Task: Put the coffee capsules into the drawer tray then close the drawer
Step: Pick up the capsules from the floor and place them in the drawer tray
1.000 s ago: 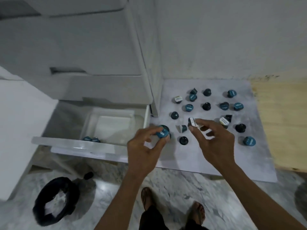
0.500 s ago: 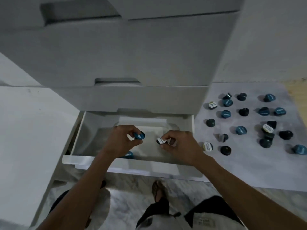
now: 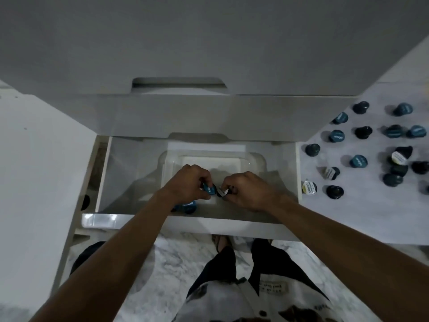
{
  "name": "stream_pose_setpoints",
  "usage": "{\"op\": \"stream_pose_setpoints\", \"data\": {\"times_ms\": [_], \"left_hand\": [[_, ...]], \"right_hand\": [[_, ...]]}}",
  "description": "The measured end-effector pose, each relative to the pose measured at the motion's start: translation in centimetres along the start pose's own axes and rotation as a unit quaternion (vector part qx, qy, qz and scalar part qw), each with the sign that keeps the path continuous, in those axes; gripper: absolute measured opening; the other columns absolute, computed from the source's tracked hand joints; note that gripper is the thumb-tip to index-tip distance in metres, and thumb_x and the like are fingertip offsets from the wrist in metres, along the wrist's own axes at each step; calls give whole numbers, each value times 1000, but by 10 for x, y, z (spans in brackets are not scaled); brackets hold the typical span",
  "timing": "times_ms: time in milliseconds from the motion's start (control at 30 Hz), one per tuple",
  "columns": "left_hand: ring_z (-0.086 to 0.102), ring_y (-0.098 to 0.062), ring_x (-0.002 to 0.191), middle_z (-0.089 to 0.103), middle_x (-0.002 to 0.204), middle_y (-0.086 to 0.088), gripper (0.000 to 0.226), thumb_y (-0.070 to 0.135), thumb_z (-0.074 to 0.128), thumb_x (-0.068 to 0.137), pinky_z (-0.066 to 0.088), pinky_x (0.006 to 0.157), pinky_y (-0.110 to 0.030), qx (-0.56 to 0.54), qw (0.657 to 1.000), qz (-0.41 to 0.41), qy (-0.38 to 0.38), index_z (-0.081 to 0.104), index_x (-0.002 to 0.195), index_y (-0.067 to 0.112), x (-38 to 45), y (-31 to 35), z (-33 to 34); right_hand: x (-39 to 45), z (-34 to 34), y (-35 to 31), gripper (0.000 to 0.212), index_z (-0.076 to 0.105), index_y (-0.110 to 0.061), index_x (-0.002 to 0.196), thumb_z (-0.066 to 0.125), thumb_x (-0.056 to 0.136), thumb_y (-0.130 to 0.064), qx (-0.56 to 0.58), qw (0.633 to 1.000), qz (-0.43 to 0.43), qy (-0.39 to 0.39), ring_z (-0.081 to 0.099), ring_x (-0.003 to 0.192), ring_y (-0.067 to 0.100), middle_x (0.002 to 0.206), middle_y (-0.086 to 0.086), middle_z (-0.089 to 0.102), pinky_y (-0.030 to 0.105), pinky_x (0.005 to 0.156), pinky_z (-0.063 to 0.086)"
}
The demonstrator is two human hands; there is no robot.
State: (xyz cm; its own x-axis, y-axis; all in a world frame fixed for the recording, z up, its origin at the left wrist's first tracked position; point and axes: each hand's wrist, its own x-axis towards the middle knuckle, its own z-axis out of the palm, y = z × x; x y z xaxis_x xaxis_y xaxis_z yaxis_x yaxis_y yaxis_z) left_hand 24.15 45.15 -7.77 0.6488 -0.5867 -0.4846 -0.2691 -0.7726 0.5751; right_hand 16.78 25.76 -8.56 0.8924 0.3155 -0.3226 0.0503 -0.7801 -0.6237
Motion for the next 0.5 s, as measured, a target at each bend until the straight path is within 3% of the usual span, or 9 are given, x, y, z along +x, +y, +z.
{"op": "stream_pose_setpoints", "data": {"times_ms": [133,333,500], "left_hand": [[65,-14,82,71,87,3,26,10,88,63,55,76,-30,2,1000,-4,-17,72,82,14,-2,-5,6],[63,-9,87,70,90,4,31,12,91,60,54,76,-24,-8,999,-15,-48,72,85,15,-2,-9,4],[64,-10,87,70,90,4,16,8,81,73,49,70,-17,0,998,2,-62,70,83,15,-3,-9,2]], "right_hand": [[1,7,6,11,65,-16,95,68,86,-22,-13,1000,-21,-8,60,83,22,94,4,66,38,73,51],[1,7,7,15,69,-15,97,72,82,-17,17,999,8,-27,64,86,16,96,2,70,33,76,54],[-1,8,3,12,70,-16,95,72,83,-16,54,997,25,-42,64,84,11,94,1,71,27,77,54]]}}
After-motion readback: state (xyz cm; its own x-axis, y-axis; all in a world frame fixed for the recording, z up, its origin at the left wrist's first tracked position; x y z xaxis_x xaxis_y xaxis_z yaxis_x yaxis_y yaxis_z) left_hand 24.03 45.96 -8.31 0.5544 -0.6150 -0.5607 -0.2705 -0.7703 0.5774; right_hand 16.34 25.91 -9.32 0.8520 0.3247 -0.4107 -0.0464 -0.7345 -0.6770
